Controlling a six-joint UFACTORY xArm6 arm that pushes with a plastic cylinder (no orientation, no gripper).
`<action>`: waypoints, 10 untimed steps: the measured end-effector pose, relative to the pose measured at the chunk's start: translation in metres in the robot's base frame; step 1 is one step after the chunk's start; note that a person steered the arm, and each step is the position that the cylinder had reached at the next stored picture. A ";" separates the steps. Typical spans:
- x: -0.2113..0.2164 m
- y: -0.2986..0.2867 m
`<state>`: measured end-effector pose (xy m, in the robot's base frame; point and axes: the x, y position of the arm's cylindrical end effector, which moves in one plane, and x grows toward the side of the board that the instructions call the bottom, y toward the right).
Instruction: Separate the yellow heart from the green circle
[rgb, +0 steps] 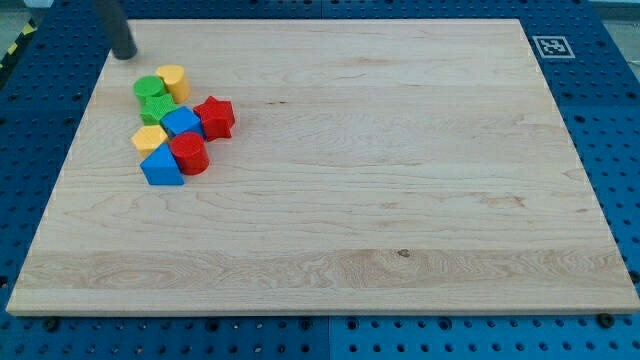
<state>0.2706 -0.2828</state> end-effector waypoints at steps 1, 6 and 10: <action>0.013 0.007; 0.075 0.175; 0.076 0.303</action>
<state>0.3470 0.0200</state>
